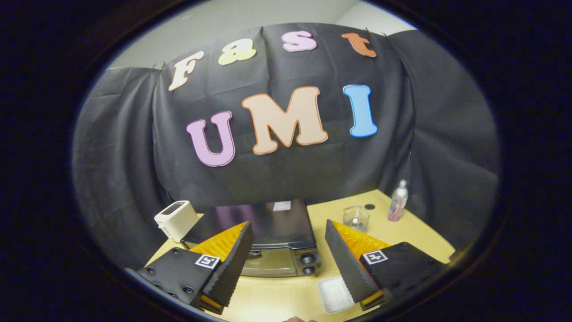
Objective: Open the toaster oven, put the food inside, and close the toaster oven door.
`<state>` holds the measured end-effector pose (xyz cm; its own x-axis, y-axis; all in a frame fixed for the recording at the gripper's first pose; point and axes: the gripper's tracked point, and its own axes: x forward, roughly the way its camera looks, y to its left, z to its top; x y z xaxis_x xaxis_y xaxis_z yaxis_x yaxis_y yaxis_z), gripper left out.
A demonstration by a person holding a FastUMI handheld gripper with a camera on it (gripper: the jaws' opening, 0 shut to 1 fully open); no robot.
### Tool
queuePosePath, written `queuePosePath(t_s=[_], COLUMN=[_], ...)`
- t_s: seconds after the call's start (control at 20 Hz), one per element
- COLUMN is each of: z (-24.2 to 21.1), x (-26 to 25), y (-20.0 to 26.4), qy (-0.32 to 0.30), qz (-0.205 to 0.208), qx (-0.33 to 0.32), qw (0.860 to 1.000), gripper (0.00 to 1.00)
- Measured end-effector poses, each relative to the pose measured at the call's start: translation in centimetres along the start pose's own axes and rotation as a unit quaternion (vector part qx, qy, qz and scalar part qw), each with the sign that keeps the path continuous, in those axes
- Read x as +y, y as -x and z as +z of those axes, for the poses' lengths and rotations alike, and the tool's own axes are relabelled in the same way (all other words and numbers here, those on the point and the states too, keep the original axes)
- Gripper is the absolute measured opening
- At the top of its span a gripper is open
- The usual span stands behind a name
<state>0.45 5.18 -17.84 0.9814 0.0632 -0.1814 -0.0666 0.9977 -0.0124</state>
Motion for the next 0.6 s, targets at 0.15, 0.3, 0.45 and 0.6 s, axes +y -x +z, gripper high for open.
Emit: queuePosePath(t_s=[0.15,0.3,0.45,0.6], z=[3.4,5.1,4.7,4.6], x=[-3.7,-7.1,-10.2,-12.0], y=[1.8,2.6,2.5,2.5], qy=[0.011,0.002,-0.003,-0.010], qz=[-0.015,-0.019,-0.023,-0.014], qx=[-0.036,-0.060,-0.055,-0.054], qw=[0.999,0.998,0.998,0.998], gripper=[1.00,1.00,1.00,1.00])
